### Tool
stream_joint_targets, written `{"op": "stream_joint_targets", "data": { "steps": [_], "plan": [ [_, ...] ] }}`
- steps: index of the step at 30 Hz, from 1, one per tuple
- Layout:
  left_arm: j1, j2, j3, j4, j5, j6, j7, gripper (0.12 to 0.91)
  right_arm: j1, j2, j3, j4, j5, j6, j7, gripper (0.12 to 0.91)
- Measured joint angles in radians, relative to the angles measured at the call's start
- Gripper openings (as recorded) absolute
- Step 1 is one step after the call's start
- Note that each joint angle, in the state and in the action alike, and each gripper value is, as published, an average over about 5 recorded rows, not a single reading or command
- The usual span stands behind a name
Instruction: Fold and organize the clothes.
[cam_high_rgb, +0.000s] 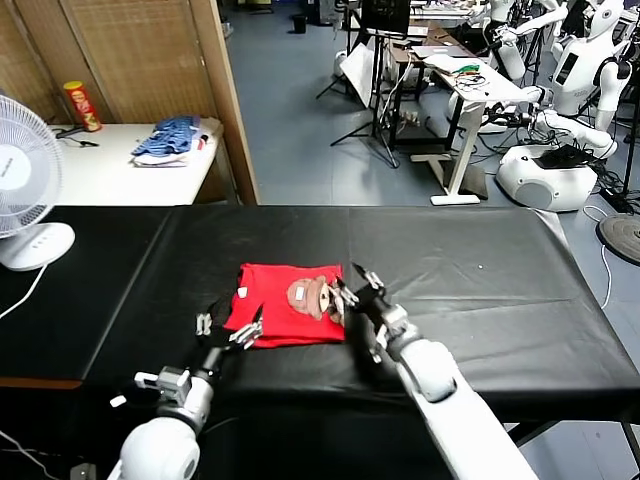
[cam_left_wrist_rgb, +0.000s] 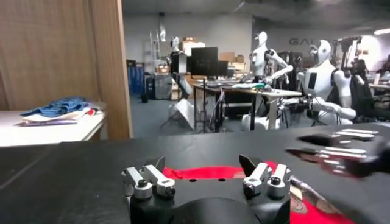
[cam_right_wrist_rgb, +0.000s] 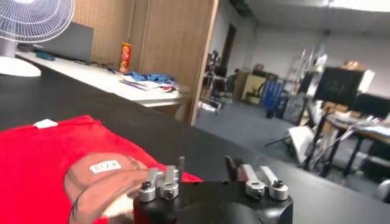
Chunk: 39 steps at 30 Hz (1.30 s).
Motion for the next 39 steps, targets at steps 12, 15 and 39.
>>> {"op": "stream_joint_targets", "data": {
  "steps": [12, 15, 39],
  "plan": [
    [0.132, 0.047, -0.054, -0.101, 0.005, 0.041, -0.042, 0.798, -0.488, -0.006, 0.206, 0.402, 0.064, -0.032, 0.169, 0.798],
    [0.218, 0.053, -0.079, -0.152, 0.003, 0.025, -0.056, 0.798, -0.633, 0.006, 0.255, 0.498, 0.075, -0.014, 0.204, 0.798],
    [0.554, 0.033, -0.23, -0.315, -0.09, 0.115, -0.075, 0.798, -1.061, 0.021, 0.33, 0.755, 0.068, -0.092, 0.317, 0.798]
  ]
}}
